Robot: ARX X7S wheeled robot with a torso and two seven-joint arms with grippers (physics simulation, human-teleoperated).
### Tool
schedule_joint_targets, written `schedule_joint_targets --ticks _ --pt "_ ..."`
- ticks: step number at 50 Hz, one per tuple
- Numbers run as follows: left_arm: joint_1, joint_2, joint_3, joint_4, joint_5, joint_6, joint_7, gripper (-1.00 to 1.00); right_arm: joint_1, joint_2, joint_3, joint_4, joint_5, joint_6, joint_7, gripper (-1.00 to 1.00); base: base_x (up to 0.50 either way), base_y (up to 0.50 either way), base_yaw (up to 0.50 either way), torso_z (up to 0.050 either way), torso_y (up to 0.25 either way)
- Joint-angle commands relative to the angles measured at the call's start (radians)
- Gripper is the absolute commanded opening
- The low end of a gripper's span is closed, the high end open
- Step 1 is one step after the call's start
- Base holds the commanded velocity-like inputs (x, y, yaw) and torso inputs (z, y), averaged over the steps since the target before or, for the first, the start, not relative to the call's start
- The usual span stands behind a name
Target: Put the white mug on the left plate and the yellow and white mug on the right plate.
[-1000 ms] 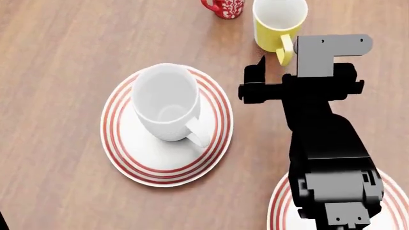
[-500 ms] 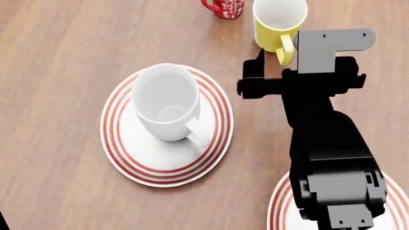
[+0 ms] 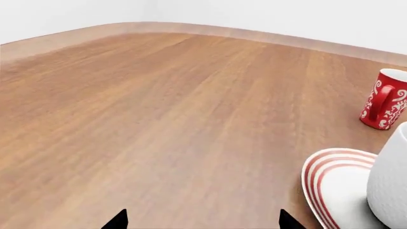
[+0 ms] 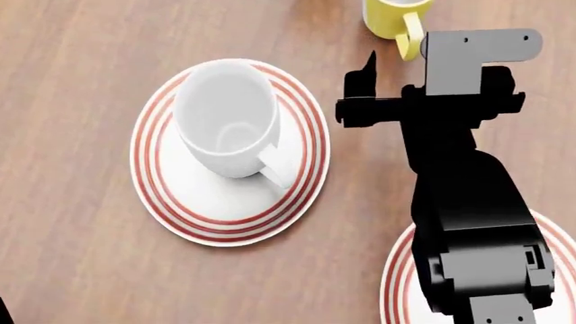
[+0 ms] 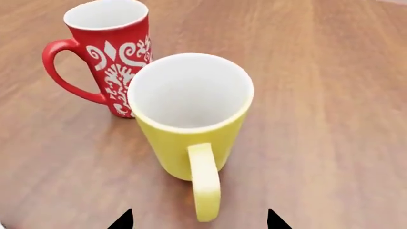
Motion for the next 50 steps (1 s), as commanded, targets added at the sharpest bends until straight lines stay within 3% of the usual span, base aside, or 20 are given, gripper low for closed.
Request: schedule_joint_targets --ticks 1,15,44,45,50 --pt "-0.002 -0.003 0.004 -0.001 -0.001 -0.004 -0.001 1.0 0.003 0.006 0.005 -0.017 0.003 -0.002 0.01 1.0 0.0 0.0 0.0 0.0 0.0" --pt "-0.004 -0.006 0.006 -0.004 0.001 -0.001 -0.002 1.0 0.053 0.02 -0.003 -0.081 0.007 0.069 0.031 1.0 0.0 0.0 0.0 0.0 0.0" --pt "0.002 -0.013 0.012 0.002 -0.002 0.004 -0.001 1.0 0.181 -0.029 -0.023 0.278 -0.024 -0.056 -0.032 1.0 0.0 0.0 0.0 0.0 -0.049" --pt "0.002 -0.013 0.013 0.003 0.0 0.004 -0.002 1.0 0.178 -0.03 -0.026 0.276 -0.025 -0.056 -0.034 -1.0 0.0 0.0 0.0 0.0 0.0" --pt "0.003 -0.013 0.014 0.004 -0.002 0.003 -0.003 1.0 0.158 -0.021 -0.031 0.236 -0.019 -0.053 -0.045 -1.0 0.0 0.0 0.0 0.0 0.0"
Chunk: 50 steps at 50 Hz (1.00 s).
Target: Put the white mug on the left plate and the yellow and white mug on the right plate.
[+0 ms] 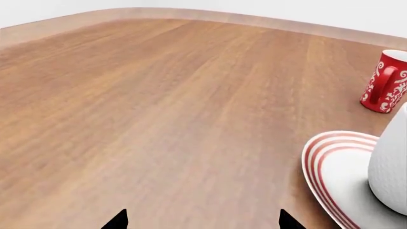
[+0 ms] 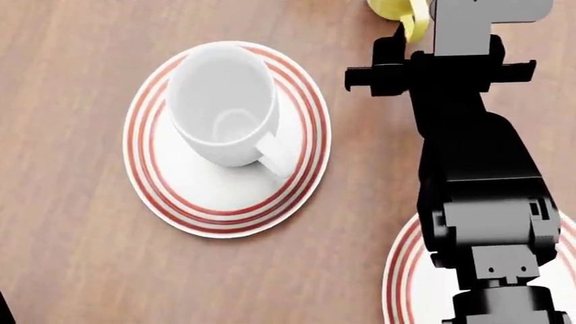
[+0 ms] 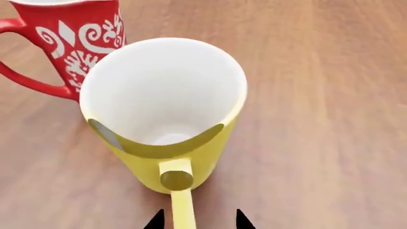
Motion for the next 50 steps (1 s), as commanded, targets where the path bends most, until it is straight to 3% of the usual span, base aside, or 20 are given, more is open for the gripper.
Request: schedule_joint_targets --ticks 1,17,38,50 --pt "0.001 -0.001 0.002 0.0 -0.002 -0.001 -0.003 1.0 -0.005 0.0 -0.013 0.011 0.0 -0.015 -0.023 -1.0 0.0 0.0 0.0 0.0 0.0" --pt "-0.002 -0.002 0.007 -0.003 0.003 0.002 -0.005 1.0 -0.215 0.074 -0.013 -0.4 0.009 0.038 0.063 -1.0 0.0 0.0 0.0 0.0 0.0" --pt "0.001 -0.006 0.005 0.001 -0.001 0.004 -0.01 1.0 -0.357 0.103 0.009 -0.571 0.015 -0.077 0.085 -1.0 0.0 0.0 0.0 0.0 0.0" --pt "0.001 -0.006 0.008 -0.005 0.002 0.008 -0.01 1.0 -0.455 0.14 0.01 -0.731 -0.001 -0.032 0.154 -1.0 0.0 0.0 0.0 0.0 0.0"
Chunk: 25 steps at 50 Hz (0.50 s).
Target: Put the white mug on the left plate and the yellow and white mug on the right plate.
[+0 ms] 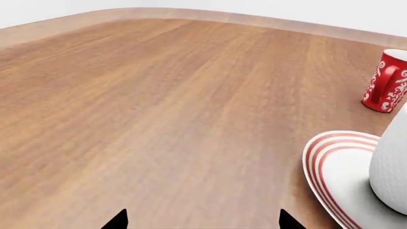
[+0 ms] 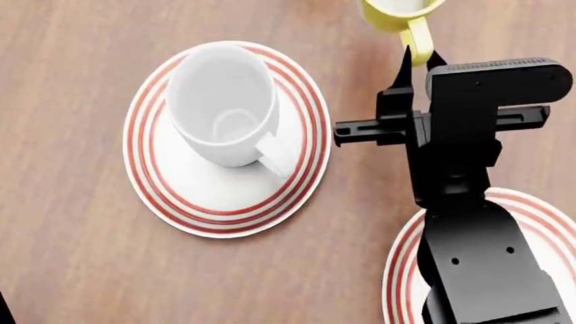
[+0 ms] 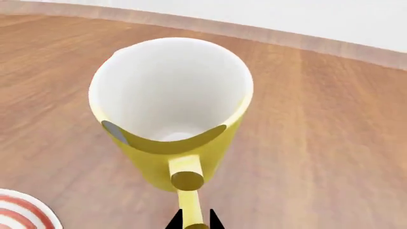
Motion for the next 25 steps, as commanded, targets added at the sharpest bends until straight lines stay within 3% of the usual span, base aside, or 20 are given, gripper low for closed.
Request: schedule_joint_targets --ticks 1,21,25 --pt "-0.002 -0.001 0.002 -0.003 0.0 0.0 -0.002 1.0 -0.078 0.027 0.008 -0.121 -0.017 0.011 0.045 -1.0 0.0 0.0 0.0 0.0 0.0" --pt "-0.004 -0.004 0.004 -0.004 -0.003 0.0 -0.005 1.0 -0.094 0.026 0.029 -0.112 0.013 0.029 0.05 -1.0 0.0 0.0 0.0 0.0 0.0" --pt "-0.013 0.004 0.014 -0.012 0.013 -0.01 -0.018 1.0 -0.195 0.101 0.06 -0.33 0.094 0.039 0.007 -1.0 0.0 0.0 0.0 0.0 0.0"
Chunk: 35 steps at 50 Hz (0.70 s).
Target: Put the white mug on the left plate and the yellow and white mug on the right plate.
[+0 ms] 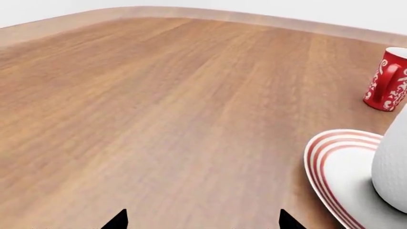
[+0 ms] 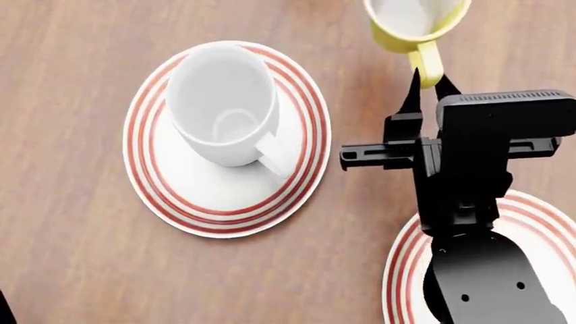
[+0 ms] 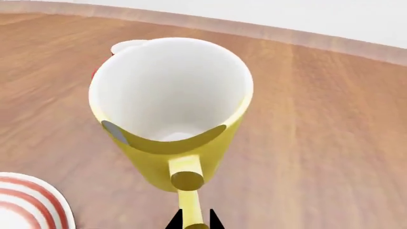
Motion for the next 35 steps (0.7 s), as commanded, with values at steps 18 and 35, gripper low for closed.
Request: schedule_joint_targets --ticks 18,35 --pt "0.029 -0.006 -0.012 0.034 0.004 -0.001 -0.029 1.0 -0.381 0.189 0.161 -0.554 0.129 0.06 0.071 -1.0 0.0 0.0 0.0 0.0 0.001" --pt "0.035 -0.02 -0.009 0.039 -0.056 0.015 0.007 1.0 -0.561 0.259 0.207 -0.717 0.083 0.064 0.132 -1.0 0.0 0.0 0.0 0.0 0.103"
